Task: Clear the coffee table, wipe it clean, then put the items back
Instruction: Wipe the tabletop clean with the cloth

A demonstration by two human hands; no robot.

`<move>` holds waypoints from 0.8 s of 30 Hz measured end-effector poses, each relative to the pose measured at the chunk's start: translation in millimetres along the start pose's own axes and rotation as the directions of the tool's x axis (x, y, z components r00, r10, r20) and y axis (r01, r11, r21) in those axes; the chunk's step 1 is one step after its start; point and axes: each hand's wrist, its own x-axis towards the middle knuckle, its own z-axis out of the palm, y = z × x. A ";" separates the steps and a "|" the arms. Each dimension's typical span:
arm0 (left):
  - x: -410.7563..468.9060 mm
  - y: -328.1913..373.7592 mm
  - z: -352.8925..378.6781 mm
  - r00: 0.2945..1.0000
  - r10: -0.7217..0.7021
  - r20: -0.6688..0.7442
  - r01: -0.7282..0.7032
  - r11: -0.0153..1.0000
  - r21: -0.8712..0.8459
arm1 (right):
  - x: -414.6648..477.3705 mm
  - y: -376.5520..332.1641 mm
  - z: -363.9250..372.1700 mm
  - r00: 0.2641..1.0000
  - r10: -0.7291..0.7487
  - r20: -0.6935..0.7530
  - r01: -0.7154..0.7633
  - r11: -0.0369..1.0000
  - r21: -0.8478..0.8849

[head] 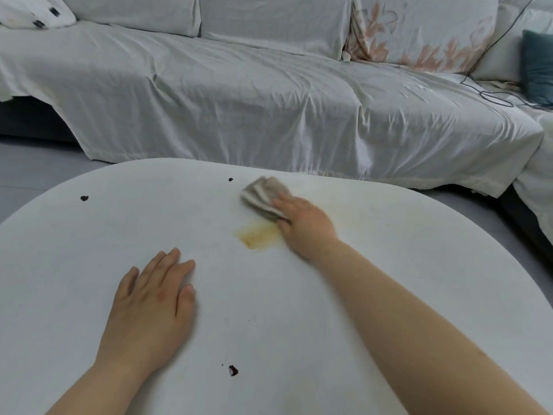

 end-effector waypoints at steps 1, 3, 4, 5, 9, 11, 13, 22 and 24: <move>0.4 -0.4 0.5 1.000 0.001 -0.004 -0.001 1.000 -0.002 | 0.6 17.8 -8.4 0.996 0.088 -0.025 -0.088 0.996 -0.015; 0.3 -1.4 1.9 1.000 0.000 -0.012 0.000 1.000 -0.003 | -1.7 41.1 -18.3 0.968 0.246 -0.052 -0.248 0.968 -0.038; 0.2 -1.6 2.4 1.000 0.000 -0.015 0.000 1.000 0.002 | -2.9 43.9 -19.2 0.955 0.293 -0.054 -0.296 0.954 -0.053; 0.0 -1.5 2.6 1.000 -0.001 -0.018 0.001 1.000 0.003 | -3.5 41.3 -18.4 0.946 0.318 -0.057 -0.322 0.944 -0.068; -1.5 -0.9 2.6 1.000 0.002 -0.020 -0.002 1.000 -0.014 | -23.8 4.7 -10.5 0.971 0.223 -0.082 -0.230 0.969 -0.090; -1.8 -0.4 2.1 1.000 0.003 -0.026 -0.004 1.000 -0.030 | -44.2 -14.7 -10.4 0.990 0.133 -0.038 -0.134 0.990 -0.043; -2.8 0.3 0.9 1.000 0.004 -0.027 -0.005 1.000 -0.031 | -62.3 -31.2 -15.5 0.997 0.079 -0.013 -0.077 0.990 0.115; -4.0 0.4 -0.7 1.000 0.009 -0.018 -0.010 0.999 -0.034 | -72.4 2.7 -54.8 0.751 0.616 0.237 -0.502 0.301 0.811; -3.2 0.2 0.6 1.000 0.010 -0.022 -0.011 0.999 -0.033 | -68.4 26.5 -56.4 0.706 0.699 0.112 -0.580 0.480 0.658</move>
